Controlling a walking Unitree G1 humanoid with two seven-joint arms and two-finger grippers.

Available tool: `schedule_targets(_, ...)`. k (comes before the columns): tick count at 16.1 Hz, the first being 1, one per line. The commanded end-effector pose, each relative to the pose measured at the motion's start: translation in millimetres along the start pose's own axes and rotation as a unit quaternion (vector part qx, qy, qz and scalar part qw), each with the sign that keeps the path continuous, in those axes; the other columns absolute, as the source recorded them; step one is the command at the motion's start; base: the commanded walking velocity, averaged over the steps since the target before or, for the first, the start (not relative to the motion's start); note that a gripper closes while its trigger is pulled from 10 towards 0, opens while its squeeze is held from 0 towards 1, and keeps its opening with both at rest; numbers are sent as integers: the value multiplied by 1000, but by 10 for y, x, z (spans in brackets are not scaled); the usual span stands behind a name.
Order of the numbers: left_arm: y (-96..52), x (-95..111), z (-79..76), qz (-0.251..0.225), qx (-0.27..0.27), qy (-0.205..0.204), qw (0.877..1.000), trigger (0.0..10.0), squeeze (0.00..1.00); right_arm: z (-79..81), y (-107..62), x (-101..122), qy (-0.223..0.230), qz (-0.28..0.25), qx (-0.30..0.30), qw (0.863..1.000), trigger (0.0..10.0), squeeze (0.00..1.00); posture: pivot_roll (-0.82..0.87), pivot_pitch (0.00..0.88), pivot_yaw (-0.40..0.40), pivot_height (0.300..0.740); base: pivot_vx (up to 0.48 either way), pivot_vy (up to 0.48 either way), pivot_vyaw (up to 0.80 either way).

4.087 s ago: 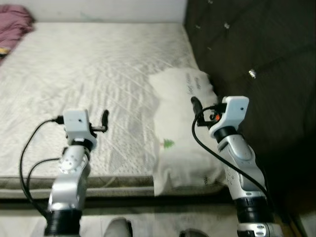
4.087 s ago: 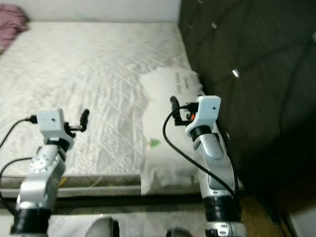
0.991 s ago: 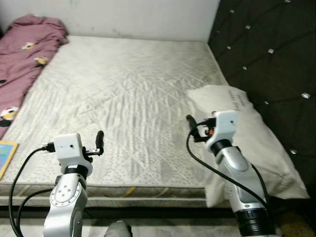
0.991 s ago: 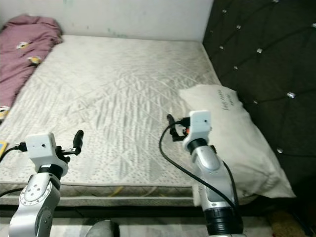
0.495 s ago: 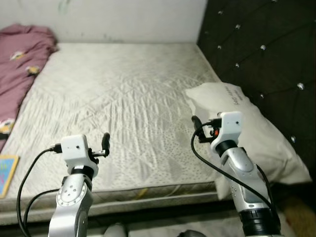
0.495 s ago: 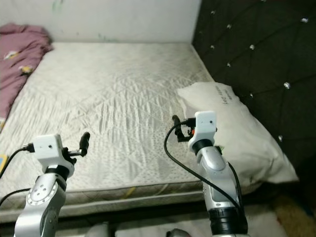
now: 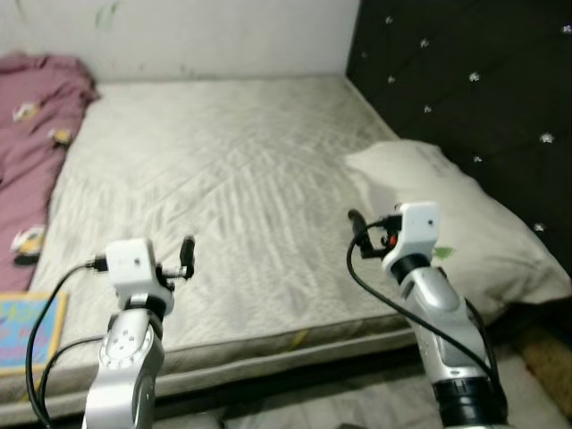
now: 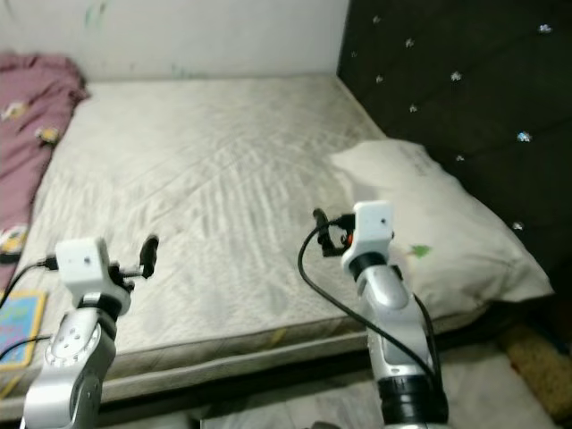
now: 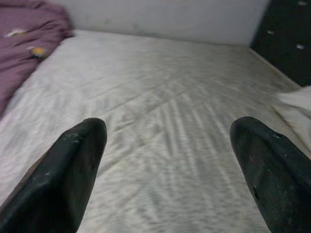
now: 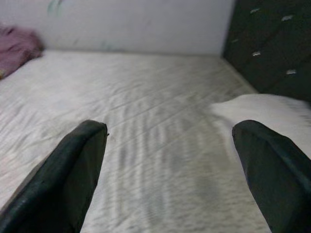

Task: Clean up the room

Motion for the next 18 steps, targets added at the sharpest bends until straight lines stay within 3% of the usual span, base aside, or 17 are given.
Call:
schedule_targets(1, -4, -8, 43, 2, 6, 8, 1000, 10000, 0, 76, 37, 89, -3, -14, 12, 1000, 10000, 0, 37, 9, -53, 740, 0, 480, 594)
schedule_targets(5, -15, -4, 33, -4, 2, 9, 1000, 10000, 0, 45, 31, 87, 5, -15, 0, 1000, 10000, 0, 35, 9, -51, 740, 0, 188, 156)
schedule_targets(8, -63, -63, 39, -15, -16, 40, 999, 10000, 0, -12, -21, 82, -7, -35, -24, 999, 10000, 0, 30, 0, -52, 740, 0, 0, 0)
schedule_targets(11, -35, -314, 115, 25, 1, 5, 1000, 10000, 0, 63, -49, -133, -12, -23, -16, 1000, 10000, 0, 28, 0, -41, 740, 0, 0, 0)
schedule_targets(13, -14, -357, 129, 29, 5, 0, 1000, 10000, 0, 18, -46, -206, 8, -15, -22, 1000, 10000, 0, 27, 0, -32, 740, 0, 0, 0)
schedule_targets(18, -25, -414, 92, 29, -6, -1, 1000, 10000, 0, 16, -77, -247, 2, -18, -21, 1000, 10000, 0, 24, 0, -27, 740, 0, 0, 0)
Point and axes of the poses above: a point about 5 cm out from each wrist's last joint towards the gripper, its own y axis pointing out of the wrist towards the gripper, its own x axis along the axis of the wrist's last joint, z = x × y, the point moved 5 cm from there along y, pointing out of the wrist towards the gripper, and after that the axes turned 5 degrees about y, right-handed, at the moved point
